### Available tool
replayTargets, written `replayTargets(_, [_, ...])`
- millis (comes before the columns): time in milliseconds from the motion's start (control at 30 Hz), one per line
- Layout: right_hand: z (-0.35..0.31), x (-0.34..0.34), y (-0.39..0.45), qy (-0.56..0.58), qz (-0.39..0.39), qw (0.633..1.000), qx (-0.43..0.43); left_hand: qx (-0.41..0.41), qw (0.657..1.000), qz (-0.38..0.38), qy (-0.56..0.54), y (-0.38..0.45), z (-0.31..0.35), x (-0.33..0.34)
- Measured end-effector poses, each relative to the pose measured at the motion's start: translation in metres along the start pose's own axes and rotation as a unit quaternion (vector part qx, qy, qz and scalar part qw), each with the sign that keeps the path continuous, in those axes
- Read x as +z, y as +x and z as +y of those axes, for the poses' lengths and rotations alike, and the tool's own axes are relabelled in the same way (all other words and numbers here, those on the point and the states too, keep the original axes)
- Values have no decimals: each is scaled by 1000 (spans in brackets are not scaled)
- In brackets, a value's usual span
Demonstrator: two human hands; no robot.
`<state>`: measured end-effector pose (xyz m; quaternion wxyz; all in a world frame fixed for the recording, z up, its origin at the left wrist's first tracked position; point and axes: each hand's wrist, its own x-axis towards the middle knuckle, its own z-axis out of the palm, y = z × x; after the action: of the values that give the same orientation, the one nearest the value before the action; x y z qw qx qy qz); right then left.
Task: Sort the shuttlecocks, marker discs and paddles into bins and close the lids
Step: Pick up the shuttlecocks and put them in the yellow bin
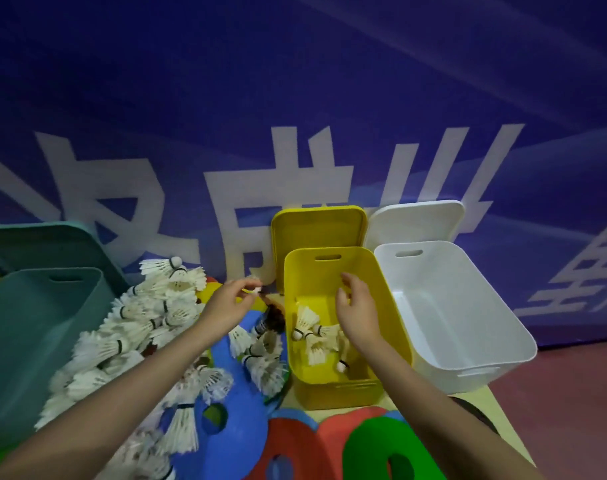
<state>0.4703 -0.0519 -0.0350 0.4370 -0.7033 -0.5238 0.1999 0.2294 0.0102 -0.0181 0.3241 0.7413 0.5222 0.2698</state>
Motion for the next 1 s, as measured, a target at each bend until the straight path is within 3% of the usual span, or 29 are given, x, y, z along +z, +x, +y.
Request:
replayTargets(167, [-60,69,-42,22,-138,987,-74,-19,999,30,30,-32,-47,-55])
replayTargets(267, [-72,110,-67,-27,-236,967,-87,-58,996,2,61,-62,-78,-77])
replayTargets(433, [-63,160,-106,-140,-322,936,8,-109,988,-33,107,-96,-123,-101])
replayTargets(533, [-64,178,-120,-187,-325,922,96,-96,984,-47,140,-95,-134,-105])
replayTargets(633, [-68,187,-128,-211,-305,920,126,-56,979,-89,175,-87,-138,-104])
replayTargets(767, [-72,188,-132,-148,-264,945,121,-21,974,-136,180,-78,-137,-98])
replayTargets(1000, [-73,177,-138,-28,-169,975,139,-6,980,-140,139,-66,-144,-92])
